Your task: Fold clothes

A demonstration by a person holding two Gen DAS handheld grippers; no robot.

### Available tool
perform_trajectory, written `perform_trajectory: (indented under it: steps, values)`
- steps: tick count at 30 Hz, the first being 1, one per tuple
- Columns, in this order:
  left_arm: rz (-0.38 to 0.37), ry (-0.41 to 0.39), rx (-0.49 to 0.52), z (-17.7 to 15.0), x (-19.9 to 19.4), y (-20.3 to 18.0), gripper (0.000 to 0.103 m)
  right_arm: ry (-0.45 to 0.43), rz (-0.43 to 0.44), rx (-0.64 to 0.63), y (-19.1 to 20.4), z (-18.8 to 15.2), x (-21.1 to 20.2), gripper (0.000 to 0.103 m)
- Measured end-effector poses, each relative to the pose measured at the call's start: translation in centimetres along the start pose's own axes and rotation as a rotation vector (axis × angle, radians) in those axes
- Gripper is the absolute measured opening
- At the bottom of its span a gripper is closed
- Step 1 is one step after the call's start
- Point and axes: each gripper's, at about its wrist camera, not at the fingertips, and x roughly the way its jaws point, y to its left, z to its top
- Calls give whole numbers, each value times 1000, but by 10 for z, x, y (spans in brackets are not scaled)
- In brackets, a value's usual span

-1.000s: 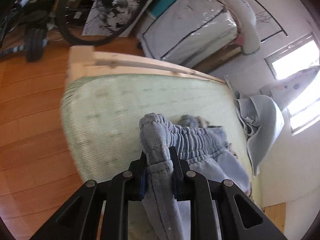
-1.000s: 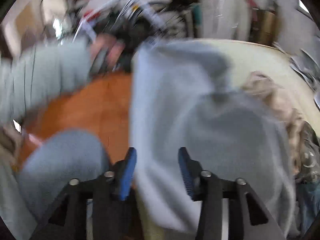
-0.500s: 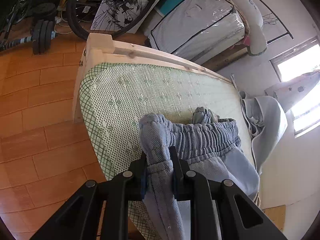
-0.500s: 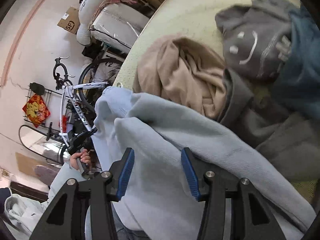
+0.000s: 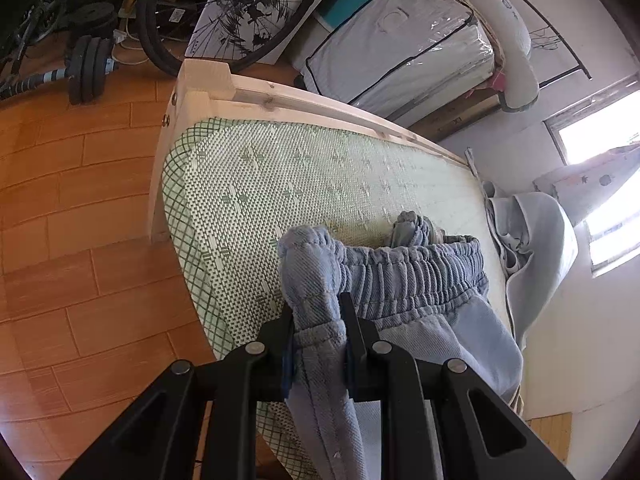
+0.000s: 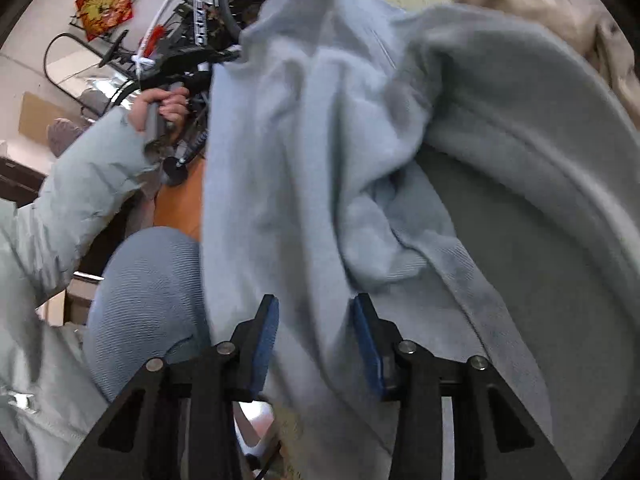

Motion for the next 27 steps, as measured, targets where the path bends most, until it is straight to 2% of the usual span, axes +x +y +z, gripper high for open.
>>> perform_trajectory:
  steps: [1, 3, 6, 8, 11, 17, 19, 21, 22, 27]
  values:
    - [-2, 0, -1, 0, 0, 1, 19, -45, 9, 26, -3, 4, -10, 43]
    - [-6, 0, -4, -1, 1, 2, 19, -136, 30, 84, -11, 13, -30, 55]
    - [-11, 0, -11, -1, 2, 4, 20, -288, 99, 281, -46, 24, -50, 56]
    - [-14, 0, -14, -1, 2, 5, 20, -339, 110, 399, -65, 31, -48, 56]
    - [-18, 1, -16, -1, 1, 5, 20, -344, 106, 445, -76, 48, -32, 56]
    - [-27, 6, -11, 1, 0, 5, 19, -281, 18, 426, -71, 68, -2, 56]
    - [-35, 7, -17, 1, -1, 6, 19, -281, 16, 429, -71, 73, 8, 50]
    - [-45, 6, -23, 2, -1, 7, 19, -280, 12, 420, -70, 78, 13, 8]
    - [-53, 5, -27, 2, -3, 7, 19, -280, 6, 411, -69, 81, 13, 8]
    - [-121, -31, -11, 11, -18, -8, 19, -380, 47, 326, -55, 89, -45, 6]
